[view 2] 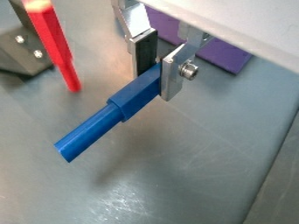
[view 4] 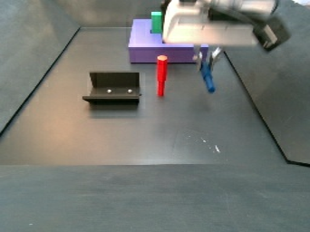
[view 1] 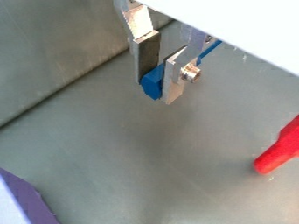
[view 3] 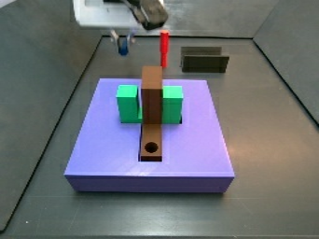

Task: Pick up the blue object. Move up. Place the blue object on the fixture. Regrasp the blue object. Move to above the board. Insert the blue object.
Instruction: Place the blue object on the fixture.

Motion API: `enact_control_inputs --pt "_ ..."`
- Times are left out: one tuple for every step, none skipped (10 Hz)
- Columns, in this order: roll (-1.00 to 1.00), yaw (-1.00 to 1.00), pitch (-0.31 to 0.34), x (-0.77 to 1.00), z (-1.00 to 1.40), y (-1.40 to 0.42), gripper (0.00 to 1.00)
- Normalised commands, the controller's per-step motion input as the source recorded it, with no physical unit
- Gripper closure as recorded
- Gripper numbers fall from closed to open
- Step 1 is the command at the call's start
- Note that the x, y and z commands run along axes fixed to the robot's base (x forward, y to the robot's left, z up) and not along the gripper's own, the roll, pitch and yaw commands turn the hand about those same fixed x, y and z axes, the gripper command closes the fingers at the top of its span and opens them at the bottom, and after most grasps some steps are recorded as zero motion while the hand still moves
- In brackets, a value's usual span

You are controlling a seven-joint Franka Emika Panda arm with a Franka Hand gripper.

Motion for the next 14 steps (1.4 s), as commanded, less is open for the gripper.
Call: enact_control_inputs --pt "0.00 0.00 0.000 0.00 0.00 -0.02 1.00" --pt "-0.36 -0.07 0.000 0.00 0.27 0.10 1.00" --pt "-0.79 -0.04 0.023 0.05 0.82 0.18 1.00" --pt "-0.74 -0.02 0.040 0.08 0.91 0.15 1.00" --pt "-0.71 -0.09 0.074 0.14 0.93 0.14 1.00" --pt "-0.65 -0.08 0.149 0.24 0.95 0.10 1.00" --pt "-0.66 -0.09 0.191 0.33 0.92 0.11 1.00" --pt "-0.85 -0.15 0.154 0.41 0.73 0.15 1.00" --pt "-1.00 -0.23 0.077 0.49 0.54 0.14 1.00" --pt "-1.00 -0.25 0.009 0.53 0.40 0.07 1.00" --pt "-1.00 -0.27 0.000 0.57 0.30 0.01 1.00" --pt "-1.00 -0.25 0.000 0.57 0.21 0.00 1.00" --pt "-1.00 -0.20 0.000 0.56 0.19 0.03 1.00" --pt "-1.00 -0.11 0.000 0.57 0.16 0.09 1.00"
